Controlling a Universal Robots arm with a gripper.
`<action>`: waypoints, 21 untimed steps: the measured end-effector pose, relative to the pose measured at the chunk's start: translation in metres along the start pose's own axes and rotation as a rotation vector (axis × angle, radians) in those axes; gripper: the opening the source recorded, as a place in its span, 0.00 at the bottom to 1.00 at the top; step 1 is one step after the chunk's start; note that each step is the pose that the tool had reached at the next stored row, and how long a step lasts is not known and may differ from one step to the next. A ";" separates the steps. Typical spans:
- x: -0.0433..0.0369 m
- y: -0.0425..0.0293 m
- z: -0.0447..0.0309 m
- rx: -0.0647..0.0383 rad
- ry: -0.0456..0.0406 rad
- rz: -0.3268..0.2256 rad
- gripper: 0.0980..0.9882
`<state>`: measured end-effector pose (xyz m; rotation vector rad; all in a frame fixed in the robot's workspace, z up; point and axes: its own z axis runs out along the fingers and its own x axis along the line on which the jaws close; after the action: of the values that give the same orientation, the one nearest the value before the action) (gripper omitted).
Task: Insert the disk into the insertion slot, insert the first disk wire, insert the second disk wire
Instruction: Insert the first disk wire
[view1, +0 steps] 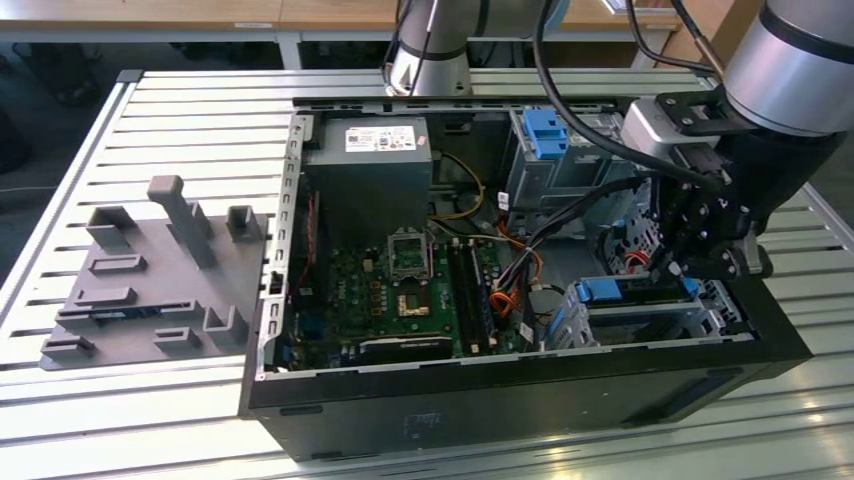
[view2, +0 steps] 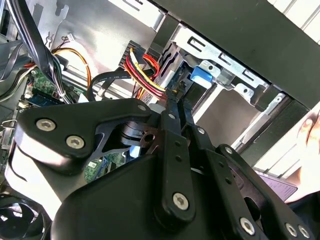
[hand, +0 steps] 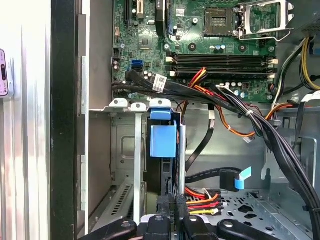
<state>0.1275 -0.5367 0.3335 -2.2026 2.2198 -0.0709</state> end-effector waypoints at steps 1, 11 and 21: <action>0.0000 -0.0003 0.0002 0.000 -0.0001 0.000 0.07; 0.0000 -0.0003 0.0015 0.000 0.0001 0.001 0.07; -0.0001 -0.0002 0.0055 0.000 0.0000 0.001 0.07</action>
<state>0.1279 -0.5367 0.3280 -2.2010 2.2215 -0.0709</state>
